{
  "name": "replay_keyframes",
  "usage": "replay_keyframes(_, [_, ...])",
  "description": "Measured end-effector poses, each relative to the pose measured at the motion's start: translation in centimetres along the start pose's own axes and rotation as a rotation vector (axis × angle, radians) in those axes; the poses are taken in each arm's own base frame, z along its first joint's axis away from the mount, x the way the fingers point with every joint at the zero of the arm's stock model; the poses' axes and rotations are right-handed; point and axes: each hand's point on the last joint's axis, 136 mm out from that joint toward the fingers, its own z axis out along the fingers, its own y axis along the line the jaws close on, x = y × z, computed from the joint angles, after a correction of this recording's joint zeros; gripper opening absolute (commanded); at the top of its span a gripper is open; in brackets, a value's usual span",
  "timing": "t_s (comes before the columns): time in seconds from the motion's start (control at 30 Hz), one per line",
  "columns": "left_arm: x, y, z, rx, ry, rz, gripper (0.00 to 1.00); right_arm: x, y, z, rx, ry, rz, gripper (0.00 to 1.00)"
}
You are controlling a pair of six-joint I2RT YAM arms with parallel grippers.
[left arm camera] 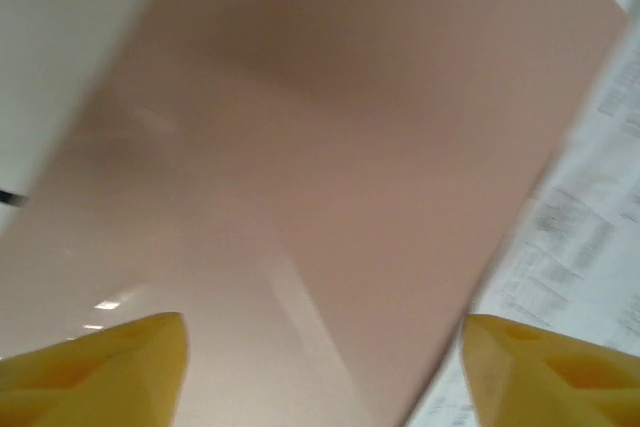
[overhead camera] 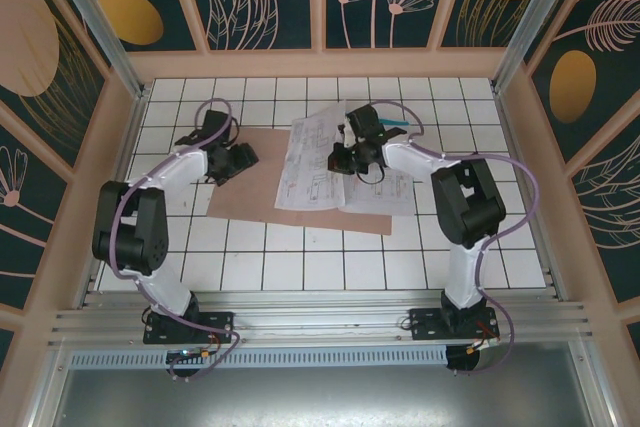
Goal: Put the files into the folder
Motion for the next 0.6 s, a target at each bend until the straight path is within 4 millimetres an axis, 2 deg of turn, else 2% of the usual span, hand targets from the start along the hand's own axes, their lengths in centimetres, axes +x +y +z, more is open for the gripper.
replay_keyframes(0.03, [-0.3,1.1,-0.1,-0.012,-0.005,-0.034,0.85,-0.5,0.3,-0.5,-0.001,-0.023,-0.022,0.0])
replay_keyframes(0.07, [-0.4,2.0,-0.2,-0.023,-0.006,-0.06,0.93,-1.0,0.5,-0.9,0.001,-0.047,-0.041,0.0])
replay_keyframes(0.13, [-0.2,4.4,-0.1,-0.05,-0.001,-0.131,0.95,-2.0,1.0,-1.9,0.004,-0.094,-0.081,0.0])
replay_keyframes(0.23, [0.4,6.8,-0.1,-0.071,0.01,-0.209,0.95,-3.3,1.7,-2.9,0.001,-0.155,-0.133,0.0])
replay_keyframes(0.43, [1.8,7.6,0.4,-0.057,0.046,-0.254,0.95,-4.2,2.5,-3.6,-0.021,-0.221,-0.206,0.0])
replay_keyframes(0.6, [2.6,8.2,0.8,-0.057,0.062,-0.271,0.99,-3.7,3.0,-3.1,-0.036,-0.222,-0.237,0.0])
